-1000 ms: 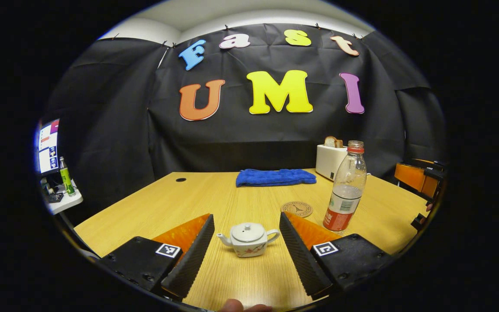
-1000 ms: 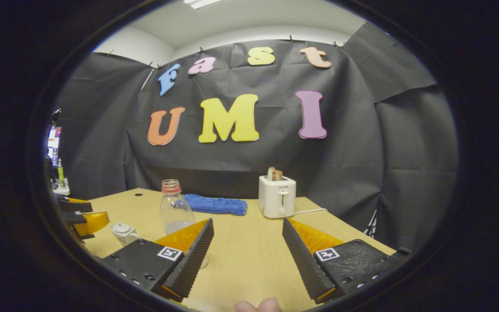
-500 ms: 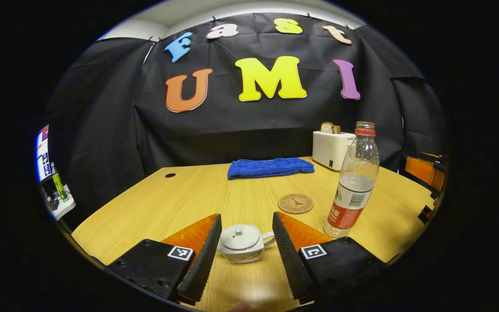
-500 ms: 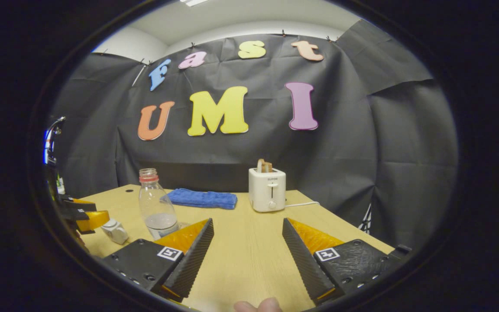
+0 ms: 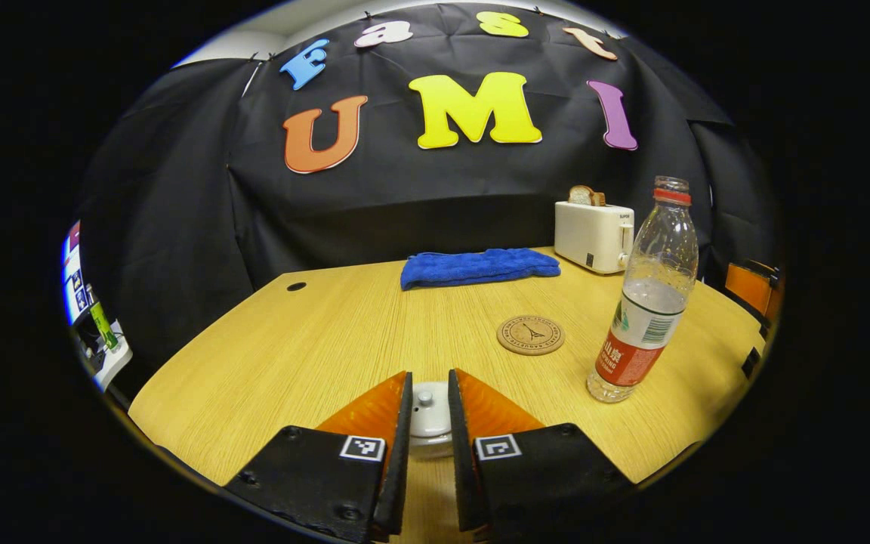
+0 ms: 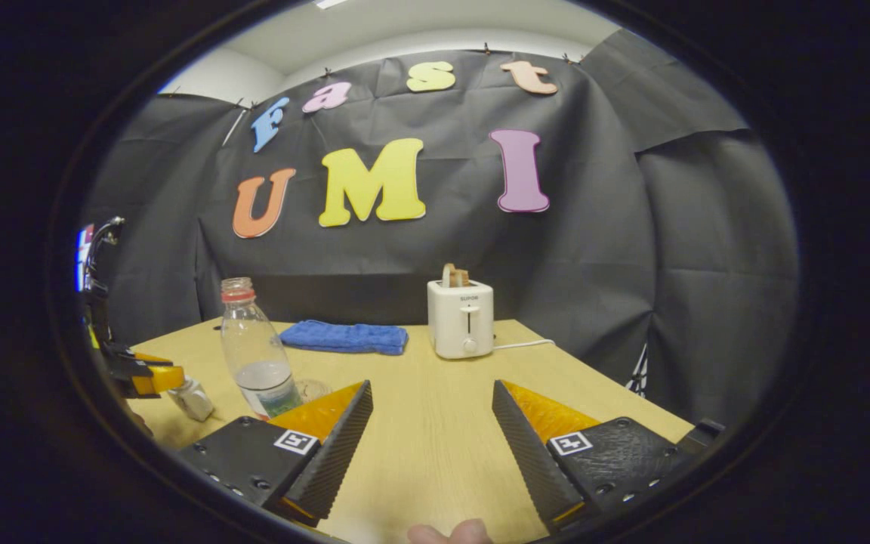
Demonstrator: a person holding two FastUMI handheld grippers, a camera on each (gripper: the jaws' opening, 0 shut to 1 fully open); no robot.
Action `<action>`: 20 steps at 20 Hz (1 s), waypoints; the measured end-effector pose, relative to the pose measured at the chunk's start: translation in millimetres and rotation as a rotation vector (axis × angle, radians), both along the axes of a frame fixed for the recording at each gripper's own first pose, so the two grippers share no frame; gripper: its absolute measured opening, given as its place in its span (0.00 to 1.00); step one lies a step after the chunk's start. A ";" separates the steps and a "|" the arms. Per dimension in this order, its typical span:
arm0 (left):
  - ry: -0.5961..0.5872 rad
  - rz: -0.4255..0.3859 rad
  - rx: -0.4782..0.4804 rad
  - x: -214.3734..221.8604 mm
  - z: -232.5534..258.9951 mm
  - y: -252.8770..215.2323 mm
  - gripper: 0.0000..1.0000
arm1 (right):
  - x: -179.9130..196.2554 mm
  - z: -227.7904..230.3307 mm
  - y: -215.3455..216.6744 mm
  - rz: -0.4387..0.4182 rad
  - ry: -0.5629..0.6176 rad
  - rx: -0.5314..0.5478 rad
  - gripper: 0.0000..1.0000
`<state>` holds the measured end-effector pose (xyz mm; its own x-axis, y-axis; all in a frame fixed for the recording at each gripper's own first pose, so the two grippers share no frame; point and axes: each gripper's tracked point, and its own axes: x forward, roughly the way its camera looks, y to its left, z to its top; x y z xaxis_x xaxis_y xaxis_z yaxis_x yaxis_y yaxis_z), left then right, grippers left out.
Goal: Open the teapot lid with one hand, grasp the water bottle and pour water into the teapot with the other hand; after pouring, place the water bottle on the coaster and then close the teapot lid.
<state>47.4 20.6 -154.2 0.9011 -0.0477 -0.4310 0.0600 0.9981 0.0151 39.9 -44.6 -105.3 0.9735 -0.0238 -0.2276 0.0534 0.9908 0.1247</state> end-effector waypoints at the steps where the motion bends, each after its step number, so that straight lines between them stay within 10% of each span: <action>1: 0.002 0.005 0.001 0.1 -0.5 0.7 0.27 | 0.4 -1.6 0.4 0.002 0.002 0.001 0.97; 6: 0.000 -0.005 -0.017 2.9 1.7 1.2 0.05 | 0.2 0.7 9.5 0.038 -0.011 0.020 0.95; 20: -0.198 0.003 -0.109 -16.5 80.4 7.5 0.03 | -24.5 8.9 97.3 0.298 -0.045 -0.009 0.96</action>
<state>31.0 28.2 -73.8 0.9678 -0.0812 -0.2381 0.0633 0.9946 -0.0819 15.4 52.7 -96.3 0.9469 0.2628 -0.1850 -0.2455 0.9630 0.1116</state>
